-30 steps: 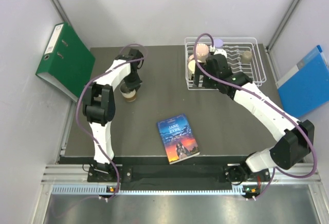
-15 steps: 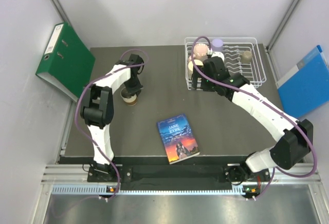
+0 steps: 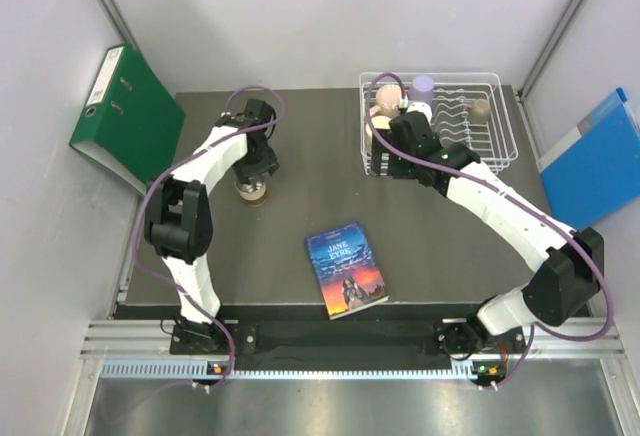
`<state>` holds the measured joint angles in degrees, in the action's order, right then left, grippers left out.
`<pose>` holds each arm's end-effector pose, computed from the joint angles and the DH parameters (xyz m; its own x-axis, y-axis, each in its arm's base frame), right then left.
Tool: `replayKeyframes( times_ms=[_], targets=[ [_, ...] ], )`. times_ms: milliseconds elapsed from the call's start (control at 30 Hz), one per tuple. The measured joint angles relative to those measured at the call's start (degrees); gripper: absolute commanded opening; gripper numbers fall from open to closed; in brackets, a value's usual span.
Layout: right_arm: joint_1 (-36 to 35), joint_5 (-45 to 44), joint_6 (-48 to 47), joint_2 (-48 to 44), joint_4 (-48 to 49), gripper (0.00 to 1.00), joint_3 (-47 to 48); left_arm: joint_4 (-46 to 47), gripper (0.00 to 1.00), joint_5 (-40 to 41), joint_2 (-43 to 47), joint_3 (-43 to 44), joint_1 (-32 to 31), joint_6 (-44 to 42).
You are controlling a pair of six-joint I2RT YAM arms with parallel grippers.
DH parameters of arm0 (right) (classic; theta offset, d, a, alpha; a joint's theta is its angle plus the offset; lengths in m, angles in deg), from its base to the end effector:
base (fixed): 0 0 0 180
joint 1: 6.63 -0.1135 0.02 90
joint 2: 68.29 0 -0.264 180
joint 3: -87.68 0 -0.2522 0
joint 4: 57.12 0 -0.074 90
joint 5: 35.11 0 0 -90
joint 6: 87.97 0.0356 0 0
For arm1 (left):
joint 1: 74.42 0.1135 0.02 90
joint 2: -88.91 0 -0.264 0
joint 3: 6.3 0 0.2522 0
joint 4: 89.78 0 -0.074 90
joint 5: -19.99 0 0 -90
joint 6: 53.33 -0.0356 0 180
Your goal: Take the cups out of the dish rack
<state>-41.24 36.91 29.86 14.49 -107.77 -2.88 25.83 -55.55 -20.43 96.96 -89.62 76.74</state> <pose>0.2654 0.1698 0.3297 -0.6724 0.0755 -0.7363 -0.0493 0.9880 0.1463 0.3830 -0.0948 0.2337 -0.8076 -0.4265 -0.4073 -0.4528 0.8909 -0.0351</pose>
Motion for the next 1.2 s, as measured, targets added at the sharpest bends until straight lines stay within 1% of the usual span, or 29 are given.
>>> replayKeyframes(
  times_ms=[67, 100, 200, 333, 467, 500, 533, 633, 667, 867, 1200],
  targets=[
    [-0.3, -1.0, -0.3, 0.3, -0.4, 1.00, 0.6, -0.4, 0.95, 1.3, 2.0, 0.1, -0.4, 0.0],
    [-0.6, -2.1, -0.5, 0.4, -0.7, 1.00, 1.0, -0.6, 0.99, 2.1, 3.1, 0.2, -0.7, -0.1],
    [-0.9, -6.8, -1.3, 0.8, -1.0, 1.00, 2.7, -0.9, 0.99, 6.2, 7.0, 0.7, -2.9, -0.6],
    [-0.9, -13.4, -2.9, 3.3, -0.3, 1.00, 6.0, -0.2, 0.99, 9.8, 13.2, 0.7, -7.9, -1.5],
    [-0.4, -14.5, -5.9, 8.3, 1.0, 0.99, 10.1, 2.1, 0.99, 10.0, 18.8, -2.1, -10.3, -0.5],
    [-0.3, -14.5, -6.4, 9.9, 1.0, 0.95, 11.4, 2.6, 0.99, 10.0, 19.8, -3.1, -10.3, -0.2],
    [0.0, -14.3, -7.0, 12.2, 1.2, 0.86, 13.4, 3.1, 0.99, 9.9, 20.8, -4.6, -10.2, 0.2],
    [1.0, -13.0, -8.1, 17.3, 2.7, 0.70, 16.5, 3.6, 0.98, 8.7, 22.1, -8.1, -10.1, 0.6],
    [1.5, -12.5, -8.2, 19.0, 3.2, 0.68, 17.0, 3.6, 0.98, 8.1, 22.2, -8.9, -10.1, 0.7],
    [4.2, -10.3, -7.5, 26.2, 3.5, 0.66, 17.5, 3.5, 0.98, 5.9, 22.6, -11.6, -11.2, 1.7],
    [5.9, -5.6, -4.7, 29.4, 7.5, 0.65, 19.0, 4.5, 0.98, 6.0, 27.6, -13.9, -11.6, 2.0]
  ],
)
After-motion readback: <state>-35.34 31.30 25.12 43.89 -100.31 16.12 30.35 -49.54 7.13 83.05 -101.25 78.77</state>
